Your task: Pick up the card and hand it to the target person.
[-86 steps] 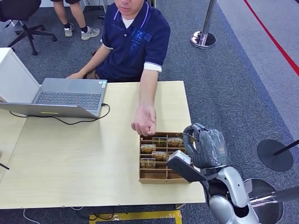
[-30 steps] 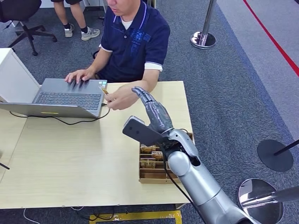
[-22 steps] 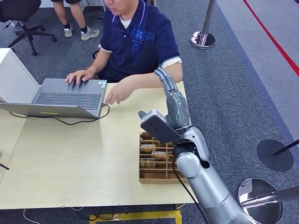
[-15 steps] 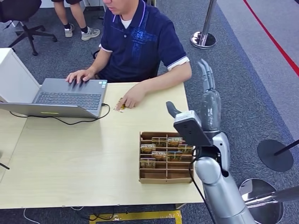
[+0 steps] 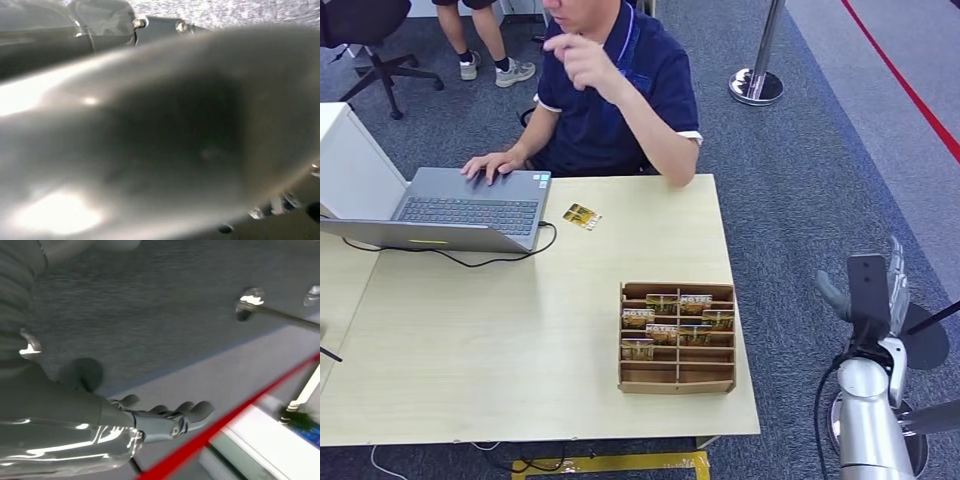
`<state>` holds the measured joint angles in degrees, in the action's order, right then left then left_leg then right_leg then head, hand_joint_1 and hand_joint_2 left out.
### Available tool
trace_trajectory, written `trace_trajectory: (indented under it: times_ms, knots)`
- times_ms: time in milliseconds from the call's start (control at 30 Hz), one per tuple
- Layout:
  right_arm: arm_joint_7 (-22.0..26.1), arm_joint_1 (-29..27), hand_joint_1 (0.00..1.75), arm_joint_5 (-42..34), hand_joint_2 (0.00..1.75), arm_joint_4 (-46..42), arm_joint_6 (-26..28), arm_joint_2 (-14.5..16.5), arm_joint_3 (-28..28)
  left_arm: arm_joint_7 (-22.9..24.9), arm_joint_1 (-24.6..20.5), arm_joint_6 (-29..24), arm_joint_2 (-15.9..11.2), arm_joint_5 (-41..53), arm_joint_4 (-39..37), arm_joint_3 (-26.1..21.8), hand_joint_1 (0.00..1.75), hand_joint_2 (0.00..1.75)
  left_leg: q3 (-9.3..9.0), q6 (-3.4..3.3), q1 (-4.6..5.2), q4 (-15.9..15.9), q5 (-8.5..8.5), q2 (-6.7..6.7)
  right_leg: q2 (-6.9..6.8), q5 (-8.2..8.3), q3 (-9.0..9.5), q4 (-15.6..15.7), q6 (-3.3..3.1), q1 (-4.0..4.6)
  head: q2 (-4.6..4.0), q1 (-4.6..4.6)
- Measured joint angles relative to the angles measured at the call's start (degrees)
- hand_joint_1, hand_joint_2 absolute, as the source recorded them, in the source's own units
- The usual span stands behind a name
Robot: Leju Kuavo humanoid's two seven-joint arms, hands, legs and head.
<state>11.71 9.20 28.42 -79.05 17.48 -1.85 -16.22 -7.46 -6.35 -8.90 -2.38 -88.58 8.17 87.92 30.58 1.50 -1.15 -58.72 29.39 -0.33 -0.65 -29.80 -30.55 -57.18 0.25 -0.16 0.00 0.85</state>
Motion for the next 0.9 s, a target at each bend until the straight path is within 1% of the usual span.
trace_trajectory:
  times_ms: [100,167,233,333,400,500,600,667,800,900]
  knots:
    - [2.61,2.39,0.00,-1.05,1.75,17.01,-0.37,-2.15,-5.93,0.19,-0.09,0.10,0.00,0.04,0.00,0.01,0.00,0.00,-0.03,-0.02,0.01,-0.02,0.01,0.00,-0.02,0.00,0.01,0.01,0.00,-0.01,0.00,0.00]
    - [2.55,3.47,0.00,-1.13,1.75,27.59,-0.30,-3.19,-8.49,0.23,-0.14,0.21,0.00,0.07,0.00,0.01,0.00,0.00,-0.03,-0.03,0.00,-0.03,0.02,-0.01,-0.03,0.00,0.00,0.01,0.00,0.00,0.00,0.00]
    - [0.60,3.94,0.00,-0.53,1.75,36.64,-0.83,-3.71,-10.05,0.26,-0.17,0.41,0.00,0.11,0.00,0.01,0.00,0.00,-0.03,-0.03,-0.01,-0.01,0.02,-0.01,-0.03,-0.01,-0.01,0.01,-0.01,0.02,0.00,-0.01]
    - [-3.65,3.82,0.00,0.50,1.75,47.31,-2.97,-3.73,-11.05,0.27,-0.32,0.59,0.00,0.16,0.00,0.08,0.00,0.00,-0.05,-0.03,-0.03,0.05,0.02,0.00,-0.01,-0.03,-0.03,0.01,-0.04,0.04,0.00,-0.02]
    - [-7.05,3.32,0.00,0.81,1.75,52.55,-4.55,-3.41,-11.37,0.27,-0.39,0.60,0.00,0.22,0.00,0.17,0.00,0.00,-0.07,-0.03,-0.03,0.09,0.02,0.00,-0.01,-0.06,-0.04,0.01,-0.06,0.05,0.00,-0.02]
    - [-11.19,1.95,0.00,-0.11,1.75,58.05,-7.31,-2.47,-12.25,0.46,-0.42,0.51,0.00,0.42,0.00,0.27,0.00,0.00,-0.07,-0.03,-0.04,0.14,0.02,0.00,-0.01,-0.08,-0.04,0.01,-0.08,0.06,0.00,-0.02]
    - [-13.75,0.30,0.00,-3.10,1.75,61.65,-10.34,-1.13,-14.29,0.96,-0.46,-0.12,0.02,0.85,0.00,0.29,0.00,0.00,-0.08,0.02,-0.04,0.15,0.05,0.01,0.00,-0.08,-0.04,0.01,-0.08,0.06,0.00,-0.01]
    - [-15.42,-0.84,0.00,-4.30,1.75,63.30,-10.92,-0.26,-15.85,1.22,-0.48,-0.86,0.07,0.98,0.00,0.30,0.00,0.00,-0.08,0.03,-0.03,0.16,0.06,0.01,0.00,-0.08,-0.03,0.01,-0.08,0.05,0.00,-0.01]
    - [-18.30,-2.85,0.00,-2.98,1.75,65.28,-10.21,1.13,-17.23,1.32,-0.55,-2.03,0.31,0.86,0.00,0.31,0.00,1.75,-0.09,0.03,-0.01,0.15,0.06,0.03,0.02,-0.08,-0.03,0.01,-0.08,0.03,0.00,-0.01]
    - [-18.68,-3.82,0.00,-1.99,1.75,66.00,-9.70,1.85,-17.37,1.33,-0.58,-2.44,0.45,0.89,0.00,0.32,0.00,1.75,-0.10,0.03,0.00,0.15,0.06,0.03,0.03,-0.08,-0.02,0.01,-0.08,0.01,0.00,-0.01]
